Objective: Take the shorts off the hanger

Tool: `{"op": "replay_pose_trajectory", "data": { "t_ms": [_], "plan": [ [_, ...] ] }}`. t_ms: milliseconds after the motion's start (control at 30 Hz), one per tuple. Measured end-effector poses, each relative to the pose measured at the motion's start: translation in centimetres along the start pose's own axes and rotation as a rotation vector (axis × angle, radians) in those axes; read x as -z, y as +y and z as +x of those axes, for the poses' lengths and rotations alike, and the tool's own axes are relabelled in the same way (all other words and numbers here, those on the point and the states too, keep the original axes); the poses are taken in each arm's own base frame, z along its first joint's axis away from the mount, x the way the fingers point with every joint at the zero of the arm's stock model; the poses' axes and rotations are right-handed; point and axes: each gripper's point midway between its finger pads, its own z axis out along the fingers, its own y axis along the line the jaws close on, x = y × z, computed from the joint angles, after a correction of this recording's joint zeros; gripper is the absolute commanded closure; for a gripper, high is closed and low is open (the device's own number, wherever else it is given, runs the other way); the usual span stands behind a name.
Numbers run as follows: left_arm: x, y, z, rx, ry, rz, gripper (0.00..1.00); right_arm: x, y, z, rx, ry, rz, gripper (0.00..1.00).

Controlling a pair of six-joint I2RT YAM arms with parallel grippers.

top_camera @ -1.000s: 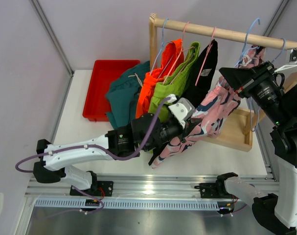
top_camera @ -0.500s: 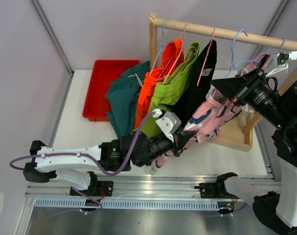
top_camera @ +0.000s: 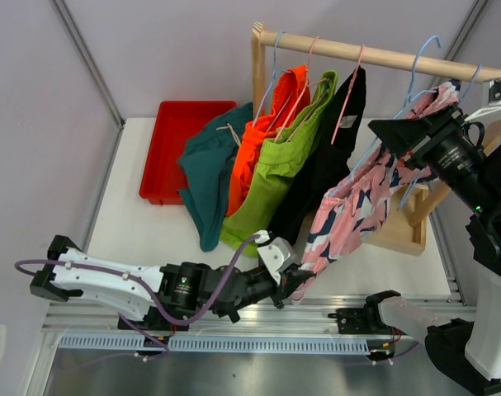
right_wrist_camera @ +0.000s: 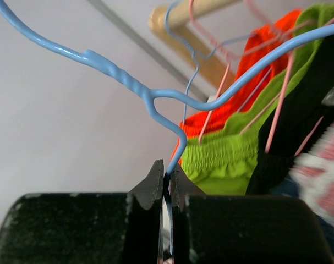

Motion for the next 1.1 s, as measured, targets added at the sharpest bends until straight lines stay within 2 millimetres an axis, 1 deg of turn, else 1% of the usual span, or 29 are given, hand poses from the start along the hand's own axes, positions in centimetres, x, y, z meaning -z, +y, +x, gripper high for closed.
{"op": "replay_pose_trajectory", "data": {
  "t_ms": [33,67,133,267,367,467,567,600,667,733,800,833,967,1033,1100],
  "plan": [
    [0.3,0.4,0.8,-0.007,0.022,-0.007,0.94,-0.2,-0.1,-0.6,0.003,-0.026,0.007,1.00],
    [0.7,0.7,1.5,-0.012,0.040,-0.013,1.00,-0.3,-0.1,-1.1,0.007,-0.049,0.012,1.00],
    [1.3,1.3,2.3,-0.016,0.055,-0.026,1.00,-0.5,-0.2,-1.3,0.008,-0.060,0.016,1.00],
    [2.2,2.5,1.9,-0.009,0.029,-0.057,1.00,-1.0,-0.4,-1.8,0.002,-0.079,0.023,1.00],
    [2.1,2.8,1.6,-0.011,0.010,-0.078,1.00,-1.0,-0.3,-2.0,-0.008,-0.089,0.020,1.00],
    [1.2,2.6,1.6,-0.035,-0.012,-0.086,1.00,-0.9,0.0,-2.3,-0.023,-0.099,0.014,1.00],
    [-0.1,2.1,2.3,-0.072,-0.015,-0.087,1.00,-0.8,0.1,-2.5,-0.033,-0.108,0.014,1.00],
    [-0.6,1.8,2.8,-0.086,-0.010,-0.083,1.00,-0.8,0.3,-2.7,-0.037,-0.112,0.015,1.00],
    [-1.6,1.2,4.6,-0.115,0.024,-0.069,1.00,-0.9,1.2,-3.7,-0.044,-0.134,-0.003,1.00],
    [-2.3,0.7,6.4,-0.140,0.059,-0.056,1.00,-1.0,1.9,-4.4,-0.047,-0.147,-0.021,1.00],
    [-2.6,0.1,7.4,-0.150,0.074,-0.042,1.00,-1.1,2.4,-4.6,-0.056,-0.149,-0.032,1.00],
    [-2.6,-0.1,7.5,-0.148,0.073,-0.036,1.00,-1.1,2.4,-4.7,-0.058,-0.150,-0.034,1.00],
    [-2.7,-0.5,6.9,-0.134,0.048,-0.029,1.00,-1.4,2.5,-4.5,-0.079,-0.141,-0.041,1.00],
    [-2.8,-0.4,6.6,-0.145,0.043,-0.035,1.00,-1.4,2.6,-4.1,-0.099,-0.126,-0.058,1.00],
    [-3.1,-0.5,5.8,-0.164,0.037,-0.051,1.00,-1.5,2.5,-3.4,-0.126,-0.109,-0.079,1.00]
  ]
}}
